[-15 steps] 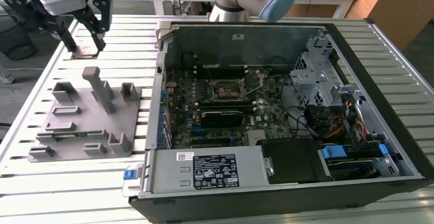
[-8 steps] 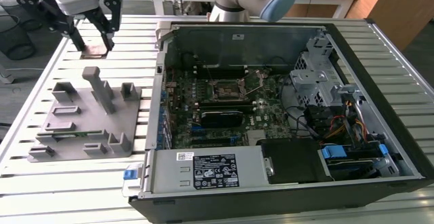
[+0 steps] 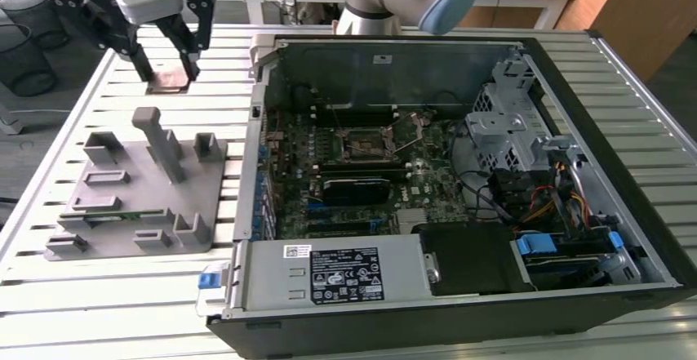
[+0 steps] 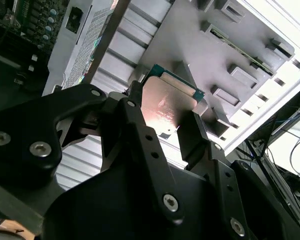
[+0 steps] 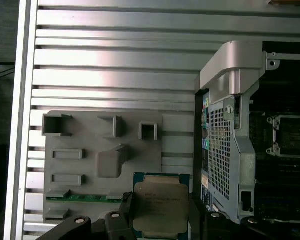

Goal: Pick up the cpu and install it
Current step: 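Pick up the cpu and move it towards the insertion slot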

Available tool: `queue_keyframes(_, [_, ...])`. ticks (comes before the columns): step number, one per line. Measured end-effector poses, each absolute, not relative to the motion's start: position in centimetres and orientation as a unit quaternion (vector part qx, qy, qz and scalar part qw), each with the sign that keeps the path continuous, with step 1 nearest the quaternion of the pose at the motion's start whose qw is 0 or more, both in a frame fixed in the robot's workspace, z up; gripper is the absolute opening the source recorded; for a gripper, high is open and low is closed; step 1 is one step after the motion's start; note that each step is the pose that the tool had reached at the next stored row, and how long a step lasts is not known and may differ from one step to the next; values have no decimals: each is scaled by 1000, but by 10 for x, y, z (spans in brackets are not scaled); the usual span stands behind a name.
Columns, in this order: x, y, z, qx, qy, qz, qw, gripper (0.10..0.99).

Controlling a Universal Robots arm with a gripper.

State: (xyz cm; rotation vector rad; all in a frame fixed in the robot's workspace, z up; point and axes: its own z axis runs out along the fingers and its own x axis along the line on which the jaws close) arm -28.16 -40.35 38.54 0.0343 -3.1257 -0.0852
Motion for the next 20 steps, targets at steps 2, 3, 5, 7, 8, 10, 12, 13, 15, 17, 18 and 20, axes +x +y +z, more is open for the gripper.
queue_keyframes(2, [-277, -403, 385, 11, -1000, -27, 7, 529])
queue_keyframes(3, [-275, -403, 385, 11, -1000, -27, 7, 529])
queue_keyframes(5, [-271, -403, 385, 11, -1000, -27, 7, 529])
queue_keyframes(7, [-266, -403, 385, 11, -1000, -27, 7, 529])
queue_keyframes(8, [-264, -403, 385, 11, -1000, -27, 7, 529])
queue_keyframes(10, [-260, -403, 385, 11, -1000, -27, 7, 529])
queue_keyframes(12, [-256, -402, 385, 11, -1000, -27, 7, 529])
queue_keyframes(13, [-253, -402, 385, 11, -1000, -27, 7, 529])
queue_keyframes(15, [-249, -402, 385, 11, -1000, -27, 7, 529])
queue_keyframes(17, [-244, -402, 385, 11, -1000, -27, 7, 529])
queue_keyframes(18, [-242, -402, 385, 11, -1000, -27, 7, 529])
queue_keyframes(20, [-238, -401, 385, 11, -1000, -27, 7, 529])
